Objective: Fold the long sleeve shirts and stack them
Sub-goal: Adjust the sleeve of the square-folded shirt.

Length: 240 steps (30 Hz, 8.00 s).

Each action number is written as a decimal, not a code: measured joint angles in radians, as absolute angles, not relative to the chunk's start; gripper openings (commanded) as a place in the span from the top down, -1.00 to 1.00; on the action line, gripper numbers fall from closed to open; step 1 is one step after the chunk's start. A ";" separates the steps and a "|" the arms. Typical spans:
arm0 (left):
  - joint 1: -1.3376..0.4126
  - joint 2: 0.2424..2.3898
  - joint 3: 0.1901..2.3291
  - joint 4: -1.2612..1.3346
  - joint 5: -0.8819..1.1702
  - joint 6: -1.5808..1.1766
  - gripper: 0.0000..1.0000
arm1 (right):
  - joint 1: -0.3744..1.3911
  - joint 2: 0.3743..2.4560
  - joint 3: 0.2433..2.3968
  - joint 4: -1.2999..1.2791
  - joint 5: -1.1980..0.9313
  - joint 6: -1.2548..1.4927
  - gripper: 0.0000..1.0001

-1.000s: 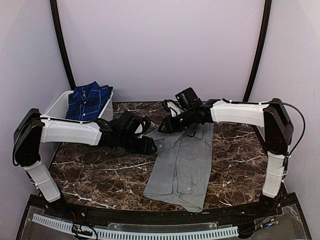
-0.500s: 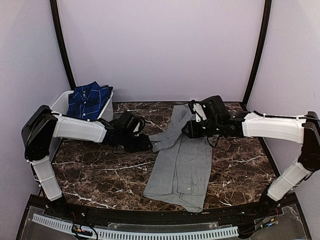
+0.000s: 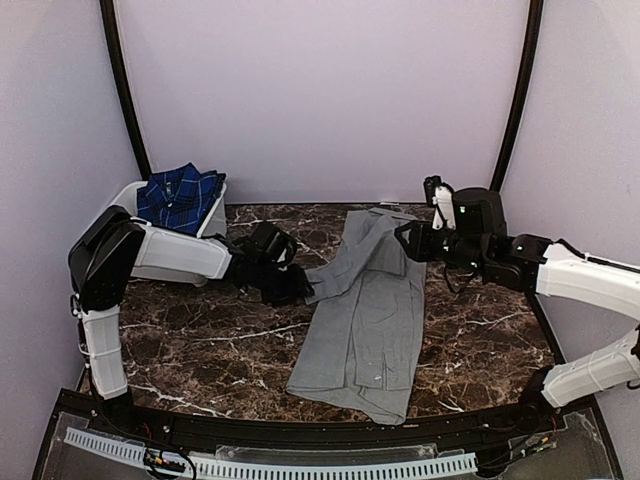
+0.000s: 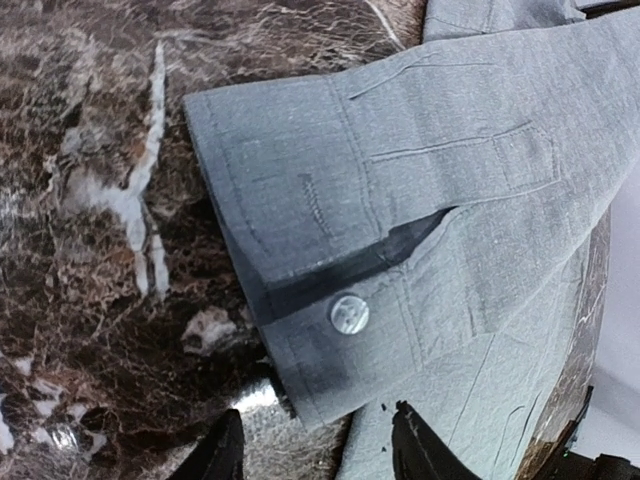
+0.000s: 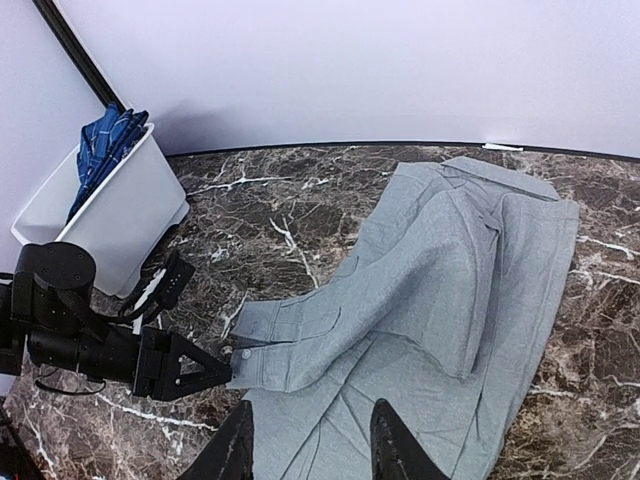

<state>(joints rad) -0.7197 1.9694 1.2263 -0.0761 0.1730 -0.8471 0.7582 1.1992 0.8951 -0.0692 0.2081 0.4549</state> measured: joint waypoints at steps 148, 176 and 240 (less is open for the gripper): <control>-0.875 2.049 1.404 -0.289 0.257 -0.659 1.00 | 0.662 1.501 0.911 -0.186 0.053 0.477 0.25; -0.875 1.976 1.406 -0.313 0.245 -0.666 1.00 | 0.553 1.841 1.186 -0.185 0.184 0.404 0.28; -0.772 1.921 1.144 -0.105 0.645 -0.867 1.00 | 0.503 1.723 1.185 -0.287 0.045 0.265 0.21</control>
